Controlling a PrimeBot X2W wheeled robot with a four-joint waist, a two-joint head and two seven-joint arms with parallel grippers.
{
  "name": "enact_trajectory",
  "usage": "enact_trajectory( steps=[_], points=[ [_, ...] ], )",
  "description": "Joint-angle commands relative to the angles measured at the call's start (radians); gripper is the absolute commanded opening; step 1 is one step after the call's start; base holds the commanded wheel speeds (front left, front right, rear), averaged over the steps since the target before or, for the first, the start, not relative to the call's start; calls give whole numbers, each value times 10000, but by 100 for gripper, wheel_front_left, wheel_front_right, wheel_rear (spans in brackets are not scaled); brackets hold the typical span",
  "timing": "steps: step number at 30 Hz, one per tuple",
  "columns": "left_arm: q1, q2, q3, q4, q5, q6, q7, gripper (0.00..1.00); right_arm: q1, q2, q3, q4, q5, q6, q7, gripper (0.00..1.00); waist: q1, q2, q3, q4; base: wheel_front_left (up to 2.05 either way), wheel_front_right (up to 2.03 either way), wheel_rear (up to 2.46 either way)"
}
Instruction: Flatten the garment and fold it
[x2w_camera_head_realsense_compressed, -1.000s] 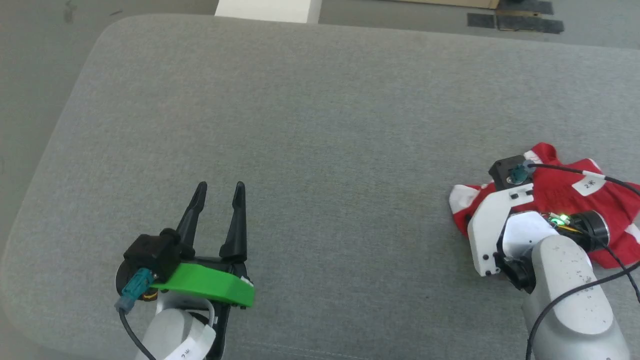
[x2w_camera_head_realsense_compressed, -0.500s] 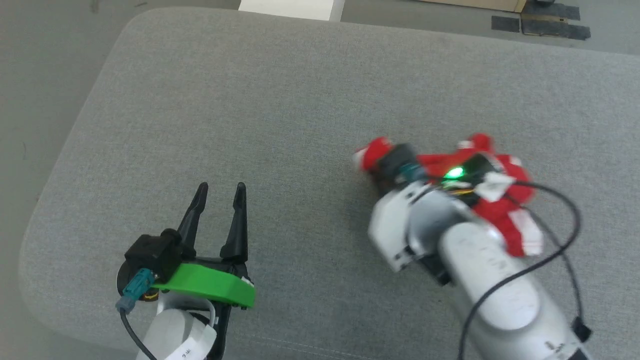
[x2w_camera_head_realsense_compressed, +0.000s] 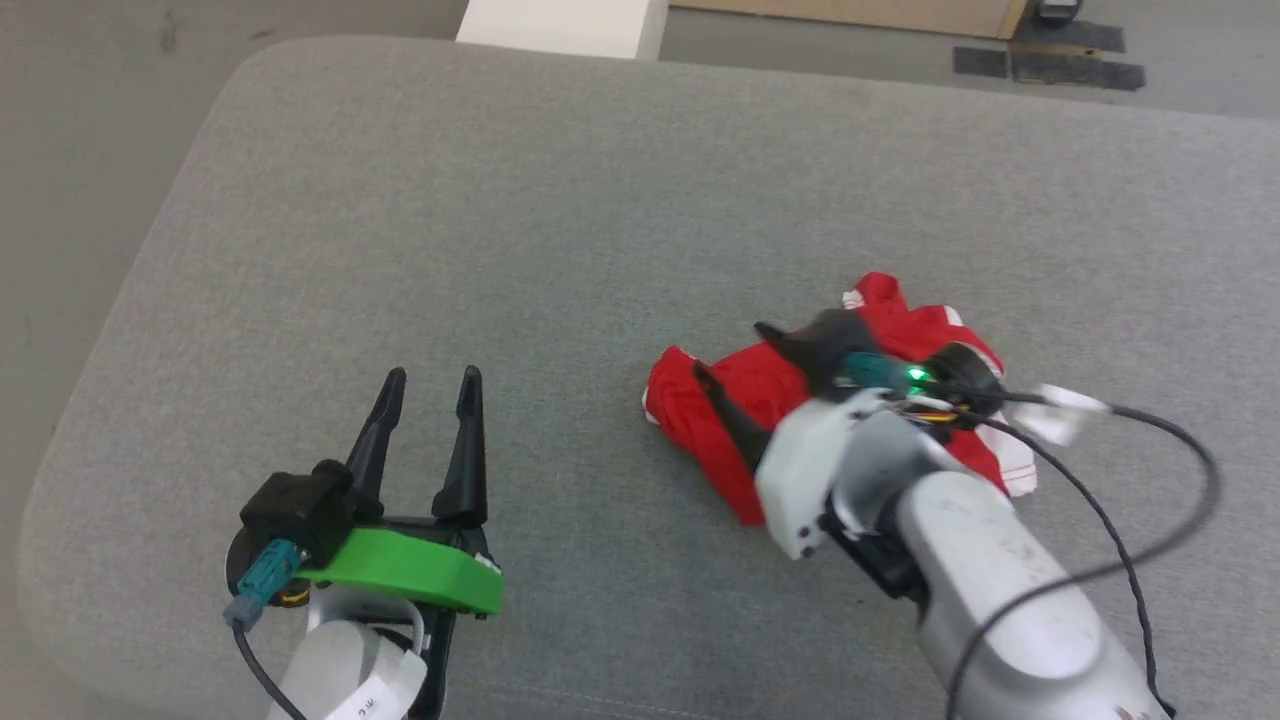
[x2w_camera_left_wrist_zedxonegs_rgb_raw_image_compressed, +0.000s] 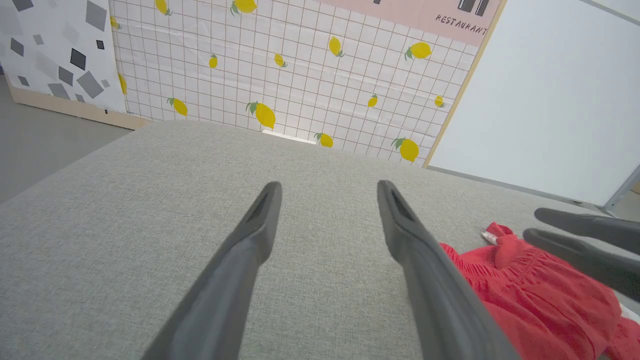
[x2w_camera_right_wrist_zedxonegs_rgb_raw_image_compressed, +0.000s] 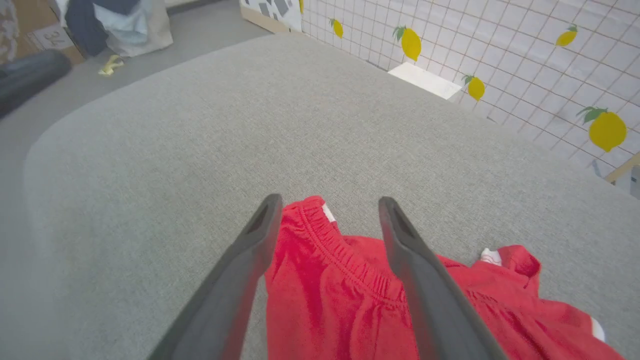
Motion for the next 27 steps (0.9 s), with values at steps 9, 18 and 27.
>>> enact_trajectory(
  steps=[9,18,27],
  points=[
    [282,-18,129,-12,221,-57,-38,100,2535,1,-3392,-2398,27,-15,-2594,100,0,0,-799,-1117,0,0,0],
    [-53,-18,-691,150,253,-121,-38,100,4569,5,-5101,-2503,323,-15,-4238,100,0,0,-949,-1839,0,0,0],
    [-2229,-18,-2343,1770,-216,-40,343,100,4559,6,-5194,-2445,519,-15,-4520,100,0,0,-470,-2658,0,0,0]
  ],
)
